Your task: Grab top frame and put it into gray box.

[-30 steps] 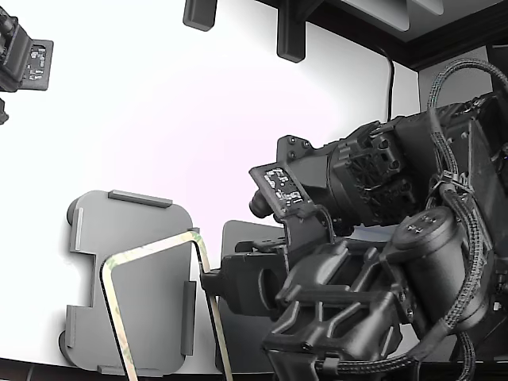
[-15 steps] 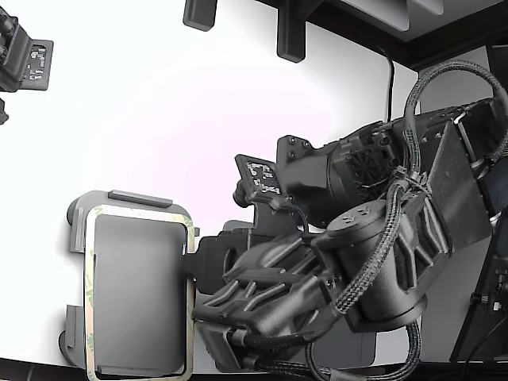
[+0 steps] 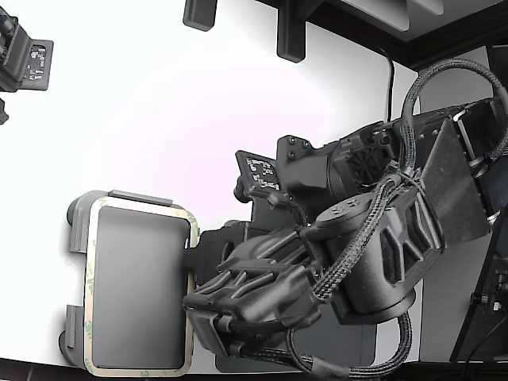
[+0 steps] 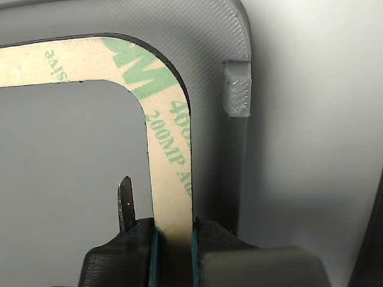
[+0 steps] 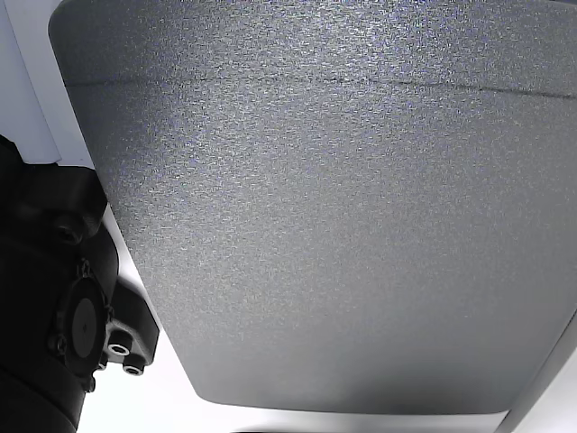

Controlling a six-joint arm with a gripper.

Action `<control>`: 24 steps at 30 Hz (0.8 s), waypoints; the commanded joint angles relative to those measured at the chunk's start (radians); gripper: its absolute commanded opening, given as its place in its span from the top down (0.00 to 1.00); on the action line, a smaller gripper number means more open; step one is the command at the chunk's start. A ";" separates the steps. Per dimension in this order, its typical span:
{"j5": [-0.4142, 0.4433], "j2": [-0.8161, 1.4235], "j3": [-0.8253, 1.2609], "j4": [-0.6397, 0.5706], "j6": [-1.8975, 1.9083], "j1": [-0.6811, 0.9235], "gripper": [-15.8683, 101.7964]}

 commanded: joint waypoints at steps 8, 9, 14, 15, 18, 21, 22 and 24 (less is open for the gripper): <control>-0.015 -0.002 -0.023 0.012 0.020 -0.020 0.97; -0.015 -0.002 -0.020 0.012 0.018 -0.020 0.97; -0.018 0.005 -0.008 0.012 0.017 -0.026 0.97; -0.020 0.005 -0.008 0.012 0.017 -0.028 0.97; -0.023 0.003 -0.009 0.012 0.017 -0.029 0.97; -0.026 -0.002 -0.012 0.012 0.018 -0.032 0.97; -0.029 -0.002 -0.012 0.012 0.020 -0.034 0.97; -0.031 -0.002 -0.012 0.012 0.018 -0.034 0.97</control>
